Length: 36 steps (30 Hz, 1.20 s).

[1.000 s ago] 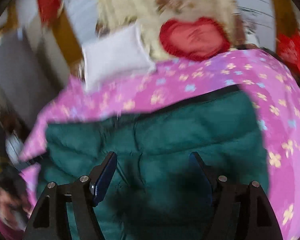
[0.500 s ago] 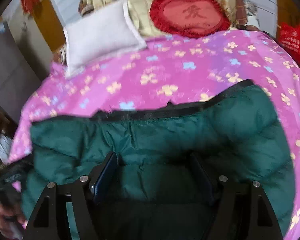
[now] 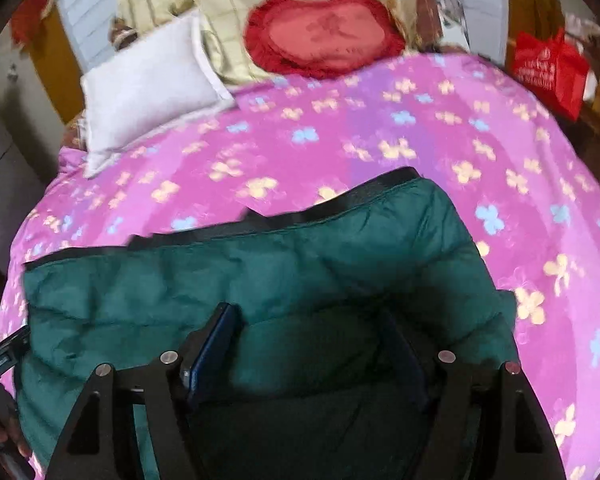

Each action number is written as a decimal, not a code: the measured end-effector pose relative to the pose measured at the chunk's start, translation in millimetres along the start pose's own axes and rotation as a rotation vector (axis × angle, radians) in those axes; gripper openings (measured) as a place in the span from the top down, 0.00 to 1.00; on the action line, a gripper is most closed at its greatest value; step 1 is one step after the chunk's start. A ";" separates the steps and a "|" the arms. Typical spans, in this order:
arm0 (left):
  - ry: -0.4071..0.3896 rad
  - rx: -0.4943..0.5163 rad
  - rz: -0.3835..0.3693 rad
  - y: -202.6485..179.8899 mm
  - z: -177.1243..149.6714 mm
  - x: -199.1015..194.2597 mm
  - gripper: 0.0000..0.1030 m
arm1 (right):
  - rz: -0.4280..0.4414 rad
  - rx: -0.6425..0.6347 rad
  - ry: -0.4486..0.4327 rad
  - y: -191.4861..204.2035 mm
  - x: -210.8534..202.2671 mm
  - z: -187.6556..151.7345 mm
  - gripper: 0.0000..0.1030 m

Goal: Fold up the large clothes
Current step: 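Fold the held hem over toward the collar with both tools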

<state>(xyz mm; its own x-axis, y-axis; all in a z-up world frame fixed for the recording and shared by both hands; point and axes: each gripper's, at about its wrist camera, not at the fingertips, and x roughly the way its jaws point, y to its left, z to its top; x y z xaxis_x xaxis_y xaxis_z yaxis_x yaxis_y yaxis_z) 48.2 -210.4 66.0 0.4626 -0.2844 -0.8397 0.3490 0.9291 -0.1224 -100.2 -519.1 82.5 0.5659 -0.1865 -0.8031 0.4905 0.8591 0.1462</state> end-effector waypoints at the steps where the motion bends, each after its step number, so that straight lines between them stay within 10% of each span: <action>1: -0.006 -0.011 0.008 2.1 0.6 -7.1 0.17 | 0.019 -0.017 -0.027 6.3 -10.5 -1.7 0.29; 9: -0.044 -0.083 -0.037 7.7 13.1 -19.1 0.18 | 0.168 -0.107 -0.025 72.9 -15.5 1.1 0.29; 16: 0.027 -0.067 -0.015 3.8 11.9 13.8 0.17 | 0.100 -0.163 0.065 93.5 46.0 -8.4 0.28; 29: 0.023 -0.084 -0.043 7.2 9.0 21.5 0.12 | 0.054 0.099 0.027 -27.5 15.8 1.6 0.28; 36: 0.018 -0.112 -0.055 11.3 7.1 21.4 0.10 | 0.045 0.045 0.006 -18.6 10.5 -0.2 0.27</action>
<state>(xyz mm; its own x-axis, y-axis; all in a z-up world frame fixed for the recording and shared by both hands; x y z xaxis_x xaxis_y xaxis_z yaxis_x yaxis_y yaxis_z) 67.8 -207.6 50.4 0.4303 -0.3326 -0.8392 0.2800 0.9330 -0.2263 -103.5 -536.9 71.2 0.5840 -0.1447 -0.7988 0.4942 0.8440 0.2084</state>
